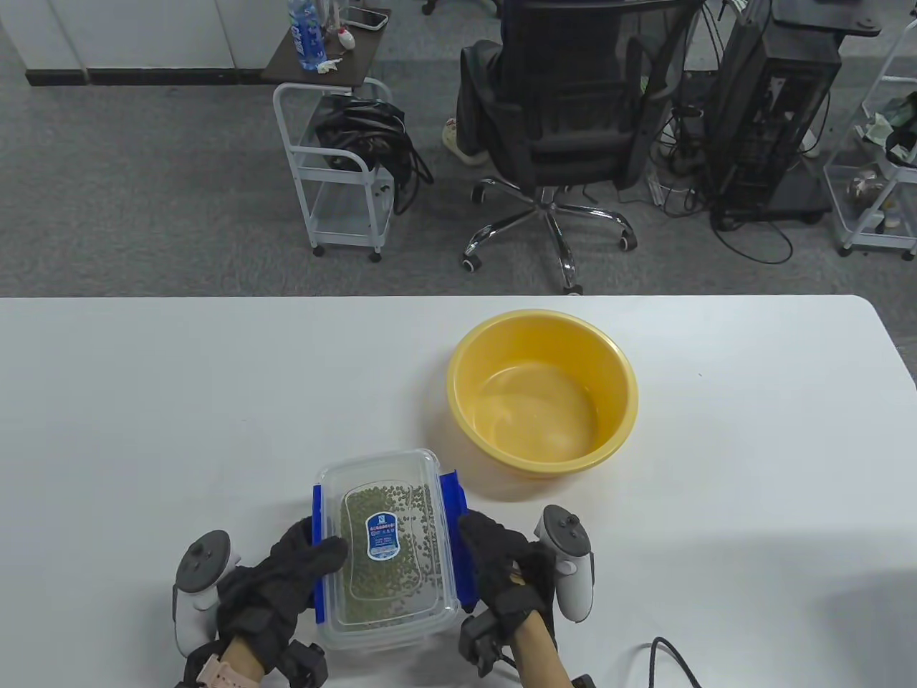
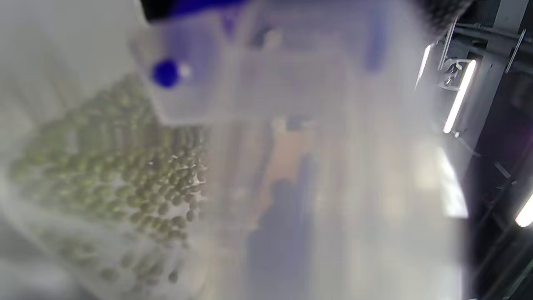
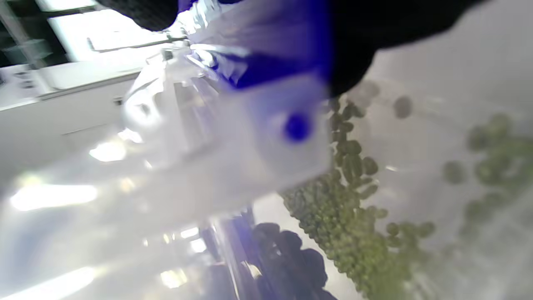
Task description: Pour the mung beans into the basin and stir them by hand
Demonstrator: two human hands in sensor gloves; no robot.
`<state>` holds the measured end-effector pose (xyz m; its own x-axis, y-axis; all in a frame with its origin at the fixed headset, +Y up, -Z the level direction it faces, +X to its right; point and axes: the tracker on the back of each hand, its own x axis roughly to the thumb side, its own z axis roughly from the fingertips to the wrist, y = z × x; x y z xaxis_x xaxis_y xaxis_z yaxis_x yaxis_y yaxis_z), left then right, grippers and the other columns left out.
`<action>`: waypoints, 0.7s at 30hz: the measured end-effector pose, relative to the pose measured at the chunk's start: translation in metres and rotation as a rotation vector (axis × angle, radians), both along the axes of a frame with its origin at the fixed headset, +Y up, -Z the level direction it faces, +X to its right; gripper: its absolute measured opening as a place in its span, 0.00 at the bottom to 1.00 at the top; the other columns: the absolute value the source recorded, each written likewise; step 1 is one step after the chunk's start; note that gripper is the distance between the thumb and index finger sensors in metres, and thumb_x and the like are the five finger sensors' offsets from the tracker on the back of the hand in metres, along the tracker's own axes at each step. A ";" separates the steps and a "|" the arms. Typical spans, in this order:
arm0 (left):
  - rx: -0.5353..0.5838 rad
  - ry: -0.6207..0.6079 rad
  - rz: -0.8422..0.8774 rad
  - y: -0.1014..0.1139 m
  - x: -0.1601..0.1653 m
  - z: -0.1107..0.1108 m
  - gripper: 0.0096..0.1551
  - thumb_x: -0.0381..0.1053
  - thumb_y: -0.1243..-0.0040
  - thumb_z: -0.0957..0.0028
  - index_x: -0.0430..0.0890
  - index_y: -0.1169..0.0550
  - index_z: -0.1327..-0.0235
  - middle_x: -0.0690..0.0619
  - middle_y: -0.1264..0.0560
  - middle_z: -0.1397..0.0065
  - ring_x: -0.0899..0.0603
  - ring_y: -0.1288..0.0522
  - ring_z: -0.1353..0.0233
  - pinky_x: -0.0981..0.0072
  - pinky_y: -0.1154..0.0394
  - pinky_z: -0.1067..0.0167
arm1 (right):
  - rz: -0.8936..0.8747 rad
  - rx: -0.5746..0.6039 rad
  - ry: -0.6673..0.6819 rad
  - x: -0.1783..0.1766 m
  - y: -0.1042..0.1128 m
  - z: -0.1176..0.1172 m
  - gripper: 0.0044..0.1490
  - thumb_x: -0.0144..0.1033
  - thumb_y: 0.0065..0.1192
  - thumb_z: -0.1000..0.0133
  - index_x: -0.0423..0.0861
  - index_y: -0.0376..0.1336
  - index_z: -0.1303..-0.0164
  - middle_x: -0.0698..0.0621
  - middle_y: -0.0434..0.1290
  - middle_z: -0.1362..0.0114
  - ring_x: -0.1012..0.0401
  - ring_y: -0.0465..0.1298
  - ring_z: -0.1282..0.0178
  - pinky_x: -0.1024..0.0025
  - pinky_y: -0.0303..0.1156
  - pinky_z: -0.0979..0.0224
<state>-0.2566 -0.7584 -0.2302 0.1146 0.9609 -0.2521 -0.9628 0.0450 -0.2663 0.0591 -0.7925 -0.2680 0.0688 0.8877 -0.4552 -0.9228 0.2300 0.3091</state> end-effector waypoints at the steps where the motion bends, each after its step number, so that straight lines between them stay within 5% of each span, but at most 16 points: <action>1: 0.007 0.007 -0.031 0.000 0.000 0.000 0.51 0.60 0.34 0.50 0.35 0.43 0.25 0.39 0.31 0.38 0.46 0.23 0.52 0.65 0.17 0.68 | 0.088 0.023 -0.009 0.001 -0.002 0.000 0.37 0.48 0.50 0.47 0.48 0.42 0.34 0.40 0.60 0.43 0.50 0.70 0.55 0.63 0.75 0.60; 3: -0.010 -0.001 0.007 -0.001 0.000 0.001 0.51 0.60 0.34 0.49 0.35 0.43 0.25 0.38 0.31 0.38 0.46 0.23 0.52 0.65 0.17 0.68 | 0.350 0.061 0.010 0.001 -0.008 0.004 0.41 0.59 0.47 0.53 0.53 0.42 0.34 0.45 0.61 0.35 0.52 0.74 0.48 0.67 0.80 0.58; 5: -0.011 -0.008 0.025 -0.001 -0.001 0.000 0.51 0.60 0.34 0.49 0.35 0.42 0.25 0.38 0.31 0.38 0.46 0.23 0.52 0.65 0.17 0.68 | 0.241 0.054 0.076 -0.007 -0.012 0.008 0.39 0.62 0.40 0.52 0.51 0.48 0.35 0.45 0.67 0.37 0.52 0.78 0.50 0.69 0.83 0.60; 8: -0.004 0.006 0.088 -0.003 -0.005 0.002 0.47 0.59 0.37 0.45 0.34 0.42 0.25 0.37 0.31 0.38 0.45 0.23 0.52 0.65 0.17 0.68 | -0.091 -0.111 0.154 -0.015 -0.017 0.011 0.38 0.54 0.41 0.48 0.51 0.39 0.34 0.43 0.59 0.32 0.48 0.72 0.46 0.59 0.76 0.53; 11: -0.016 -0.001 0.243 0.000 -0.006 0.002 0.42 0.54 0.39 0.42 0.32 0.40 0.25 0.32 0.31 0.38 0.39 0.23 0.50 0.57 0.16 0.66 | -0.017 -0.032 0.117 -0.016 -0.015 0.011 0.36 0.54 0.40 0.48 0.54 0.38 0.34 0.46 0.60 0.34 0.52 0.72 0.51 0.65 0.78 0.55; 15: 0.005 0.024 0.261 0.001 -0.012 0.001 0.36 0.50 0.43 0.43 0.30 0.34 0.28 0.33 0.25 0.41 0.39 0.18 0.52 0.59 0.11 0.67 | 0.042 0.069 0.093 -0.012 -0.003 0.010 0.36 0.52 0.38 0.49 0.51 0.37 0.34 0.43 0.61 0.36 0.53 0.74 0.54 0.69 0.80 0.59; 16: 0.005 0.023 0.383 -0.006 -0.011 -0.002 0.33 0.50 0.43 0.42 0.33 0.30 0.30 0.38 0.22 0.42 0.44 0.15 0.53 0.66 0.08 0.69 | 0.032 0.070 0.088 -0.015 -0.006 0.011 0.36 0.53 0.38 0.49 0.51 0.39 0.34 0.45 0.65 0.37 0.56 0.77 0.55 0.73 0.83 0.60; 18: -0.075 0.012 0.592 -0.009 -0.011 -0.003 0.32 0.45 0.42 0.40 0.30 0.33 0.28 0.32 0.26 0.41 0.37 0.19 0.52 0.55 0.12 0.66 | -0.061 0.063 0.101 -0.019 -0.004 0.012 0.36 0.53 0.37 0.48 0.51 0.36 0.34 0.45 0.62 0.36 0.55 0.75 0.53 0.72 0.82 0.58; 21: -0.043 0.037 0.323 -0.007 -0.019 -0.004 0.38 0.40 0.44 0.41 0.34 0.45 0.21 0.30 0.36 0.29 0.34 0.27 0.43 0.53 0.18 0.55 | 0.038 0.121 0.075 -0.021 -0.003 0.011 0.36 0.51 0.38 0.48 0.50 0.37 0.34 0.43 0.62 0.36 0.54 0.76 0.54 0.71 0.82 0.59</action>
